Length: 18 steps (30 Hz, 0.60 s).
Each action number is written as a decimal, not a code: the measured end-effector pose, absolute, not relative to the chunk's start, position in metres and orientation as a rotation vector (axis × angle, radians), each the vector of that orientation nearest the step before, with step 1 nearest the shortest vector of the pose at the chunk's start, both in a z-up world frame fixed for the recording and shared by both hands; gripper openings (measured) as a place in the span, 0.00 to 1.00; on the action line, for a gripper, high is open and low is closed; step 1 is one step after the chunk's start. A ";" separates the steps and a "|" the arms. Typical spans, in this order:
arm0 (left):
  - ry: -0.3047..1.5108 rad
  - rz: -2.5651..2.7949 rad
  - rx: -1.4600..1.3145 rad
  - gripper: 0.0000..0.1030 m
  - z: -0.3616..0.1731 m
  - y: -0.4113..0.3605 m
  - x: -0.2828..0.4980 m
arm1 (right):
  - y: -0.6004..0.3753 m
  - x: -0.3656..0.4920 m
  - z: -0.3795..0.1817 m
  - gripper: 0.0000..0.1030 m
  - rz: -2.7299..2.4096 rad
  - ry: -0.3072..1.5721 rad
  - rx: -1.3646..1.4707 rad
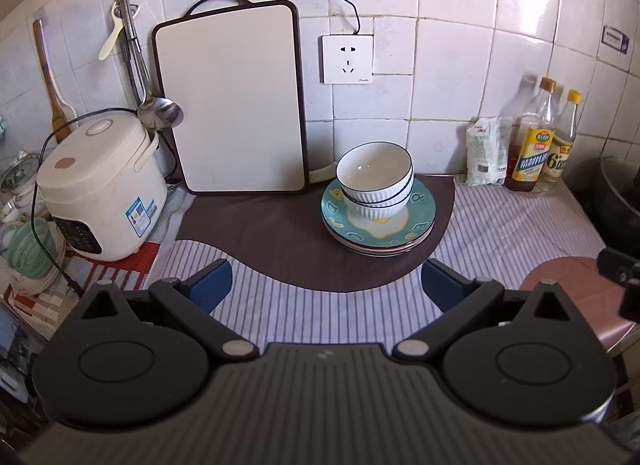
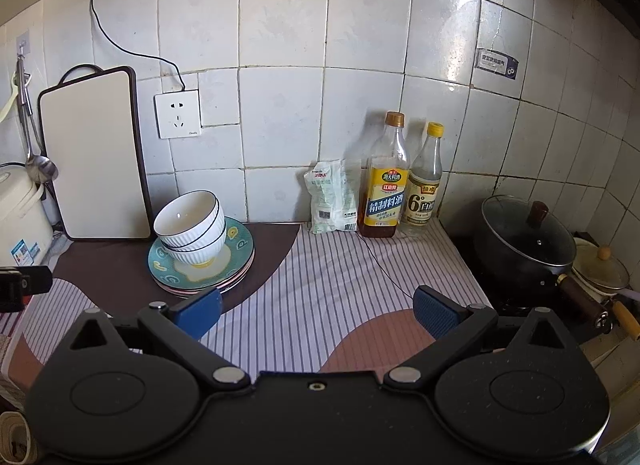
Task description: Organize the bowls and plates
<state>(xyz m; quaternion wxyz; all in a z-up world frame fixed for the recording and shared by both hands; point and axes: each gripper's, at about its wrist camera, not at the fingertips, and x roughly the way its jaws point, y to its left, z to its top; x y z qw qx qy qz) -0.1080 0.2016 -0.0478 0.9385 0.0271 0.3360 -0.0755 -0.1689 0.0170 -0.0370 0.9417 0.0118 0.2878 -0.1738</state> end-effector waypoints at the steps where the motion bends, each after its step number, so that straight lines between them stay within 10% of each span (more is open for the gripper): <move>1: 0.687 -0.156 0.059 0.99 -0.049 0.201 -0.108 | 0.017 -0.170 -0.038 1.00 -0.353 0.583 0.025; 18: 0.710 -0.202 0.060 0.99 -0.062 0.196 -0.112 | 0.027 -0.177 -0.053 1.00 -0.384 0.576 -0.035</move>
